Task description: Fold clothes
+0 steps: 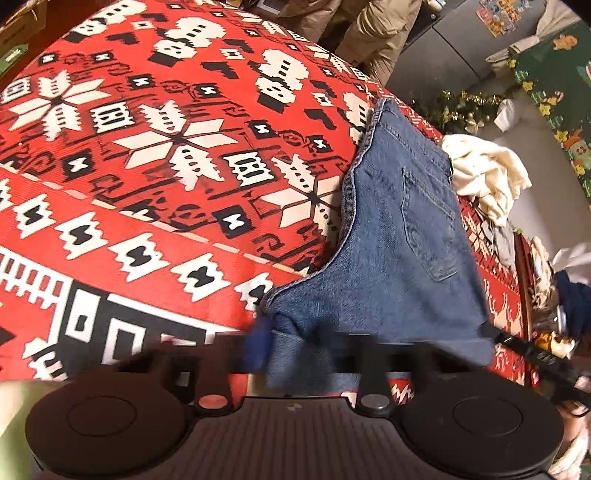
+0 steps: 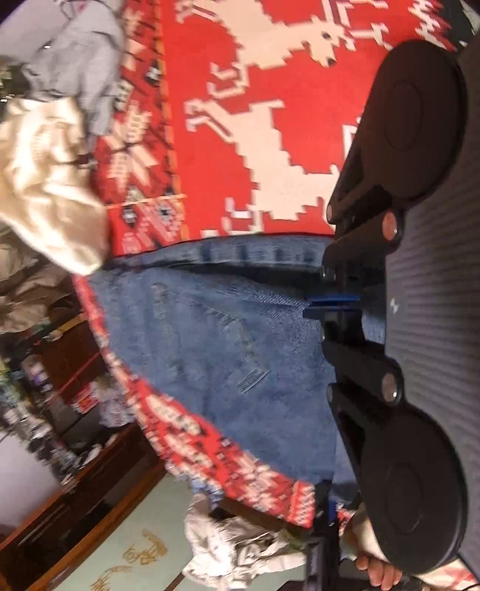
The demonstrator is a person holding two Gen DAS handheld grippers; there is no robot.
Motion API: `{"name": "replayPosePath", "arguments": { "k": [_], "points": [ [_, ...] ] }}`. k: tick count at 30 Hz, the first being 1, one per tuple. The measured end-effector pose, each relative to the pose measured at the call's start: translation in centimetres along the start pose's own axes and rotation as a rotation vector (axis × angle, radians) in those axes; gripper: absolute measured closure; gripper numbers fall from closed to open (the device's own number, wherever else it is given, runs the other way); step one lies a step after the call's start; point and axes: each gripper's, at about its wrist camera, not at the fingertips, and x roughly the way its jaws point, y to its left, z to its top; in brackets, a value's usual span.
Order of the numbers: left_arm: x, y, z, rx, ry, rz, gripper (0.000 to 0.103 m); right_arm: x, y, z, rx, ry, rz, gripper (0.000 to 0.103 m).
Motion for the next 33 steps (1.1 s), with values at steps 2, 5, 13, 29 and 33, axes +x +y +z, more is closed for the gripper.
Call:
{"name": "replayPosePath", "arguments": {
  "k": [2, 5, 13, 29, 33],
  "points": [
    [0.0, -0.6, -0.3, 0.029, -0.005, 0.020, 0.093, -1.1, -0.1, 0.2, 0.016, -0.027, -0.008, 0.101],
    [0.4, -1.2, -0.5, 0.058, -0.003, 0.064, 0.093, -0.4, -0.7, 0.0, 0.033, 0.011, -0.032, 0.101],
    [0.3, -1.4, -1.4, 0.085, 0.067, 0.077, 0.090, -0.2, -0.9, 0.1, 0.011, 0.017, -0.084, 0.101],
    [-2.7, -1.6, -2.8, 0.093, -0.024, 0.082, 0.089, -0.1, -1.6, 0.1, 0.024, 0.041, -0.102, 0.099],
    [-3.4, -0.5, -2.4, 0.027, -0.062, 0.075, 0.085, -0.1, -1.9, 0.2, 0.036, 0.033, -0.097, 0.098]
  ]
}}
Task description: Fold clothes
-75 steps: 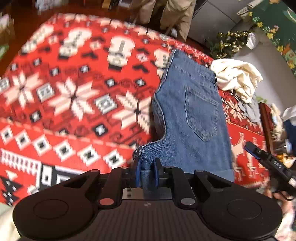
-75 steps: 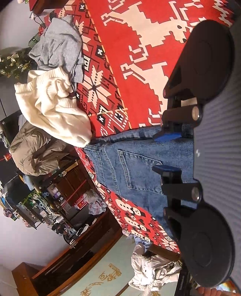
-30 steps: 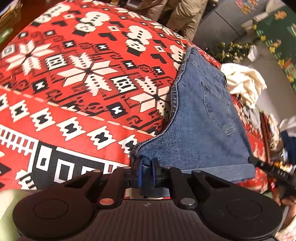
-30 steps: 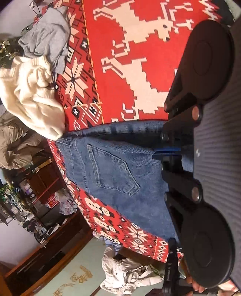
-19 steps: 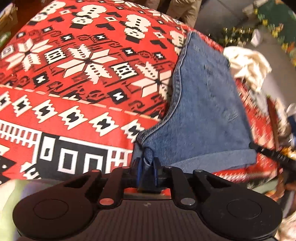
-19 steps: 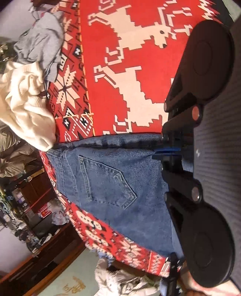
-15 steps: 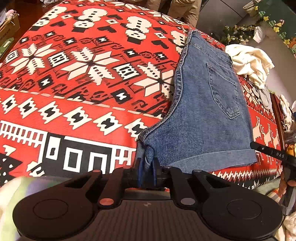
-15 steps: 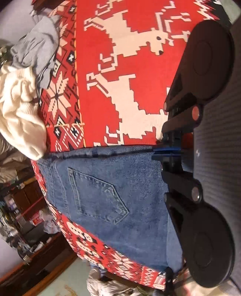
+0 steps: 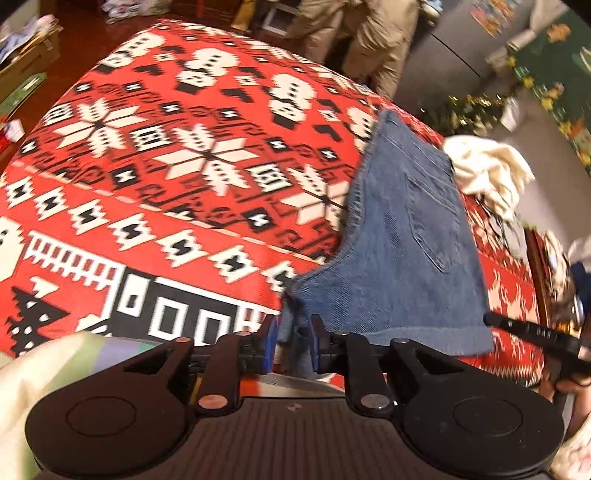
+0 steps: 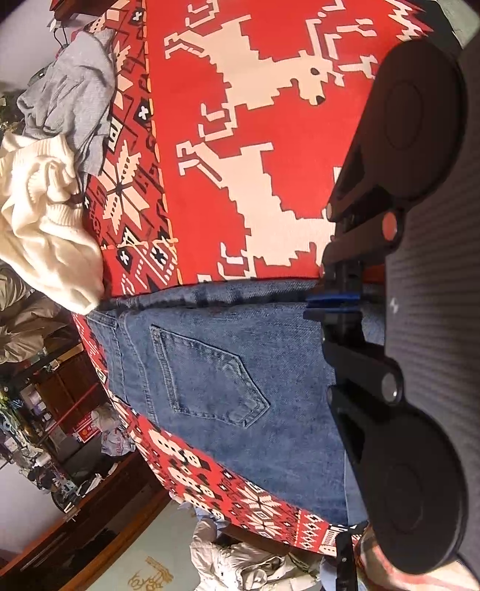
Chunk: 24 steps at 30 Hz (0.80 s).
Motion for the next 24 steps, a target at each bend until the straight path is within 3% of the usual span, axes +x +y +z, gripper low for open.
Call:
{"name": "replayPosePath", "arguments": {
  "k": [8, 9, 13, 16, 19, 20, 22, 24],
  "points": [
    [2.6, -1.9, 0.1, 0.109, 0.076, -0.002, 0.085, 0.2, -0.3, 0.1, 0.015, 0.001, 0.008, 0.094],
    [2.9, -2.2, 0.1, 0.124, 0.082, -0.002, 0.091, 0.0, -0.4, 0.2, 0.023, -0.006, 0.011, 0.094],
    [2.9, -2.1, -0.1, 0.127, 0.081, -0.012, 0.092, -0.8, -0.1, 0.5, 0.020, -0.044, 0.029, 0.090],
    [2.8, -1.3, 0.1, 0.073, 0.075, -0.036, 0.092, -0.3, 0.0, 0.5, 0.019, -0.020, 0.029, 0.083],
    [3.1, -1.6, 0.1, 0.088, 0.093, -0.018, 0.091, 0.4, 0.3, 0.4, 0.002, 0.011, 0.018, 0.079],
    [3.3, -1.8, 0.0, 0.103, 0.097, -0.001, 0.092, 0.4, 0.5, 0.3, -0.011, 0.012, 0.020, 0.080],
    [3.3, -2.4, -0.2, 0.139, 0.097, 0.044, 0.096, 0.1, 0.9, 0.2, -0.037, 0.008, 0.013, 0.102],
    [3.2, -2.7, -0.4, 0.165, 0.096, 0.062, 0.096, -0.2, 0.9, 0.1, -0.042, 0.007, 0.008, 0.103]
  ]
}}
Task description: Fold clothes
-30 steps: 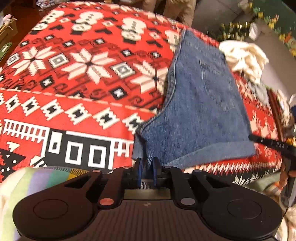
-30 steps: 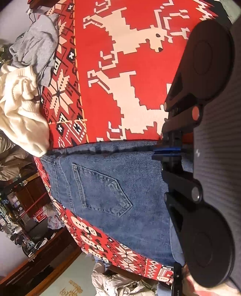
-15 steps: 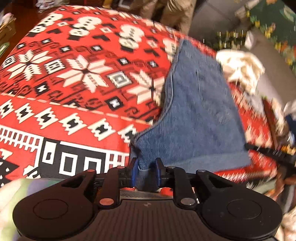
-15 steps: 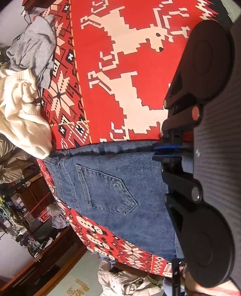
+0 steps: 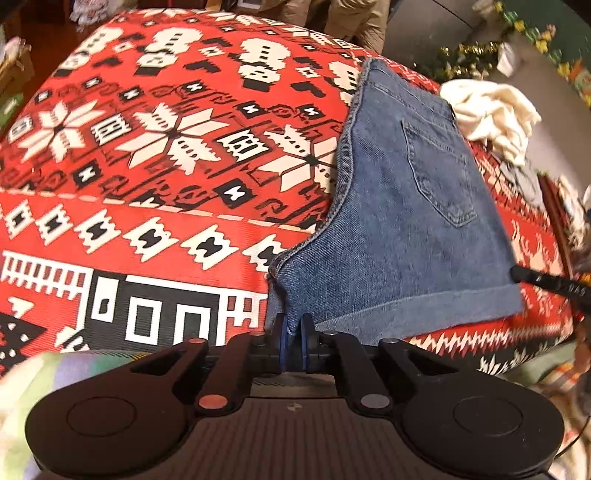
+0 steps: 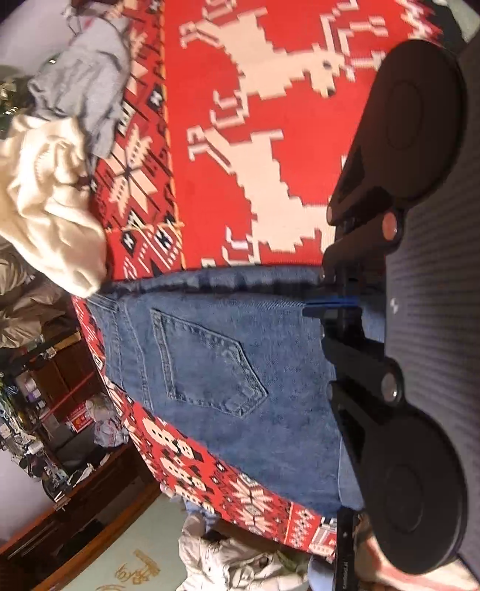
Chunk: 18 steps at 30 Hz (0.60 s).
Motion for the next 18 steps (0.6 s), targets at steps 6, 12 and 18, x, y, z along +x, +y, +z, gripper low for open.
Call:
{"name": "replayPosePath", "arguments": {
  "k": [6, 12, 18],
  "points": [
    [-1.1, 1.2, -0.1, -0.071, -0.072, -0.047, 0.086, 0.2, -1.5, -0.1, 0.068, 0.001, 0.007, 0.091],
    [-2.2, 2.1, -0.3, -0.135, -0.138, -0.099, 0.073, 0.2, -1.7, 0.6, 0.085, -0.047, 0.044, 0.086],
    [-2.5, 1.6, -0.3, -0.112, -0.171, -0.103, 0.074, 2.6, -0.9, 1.6, 0.041, -0.077, -0.027, 0.103]
  ]
}}
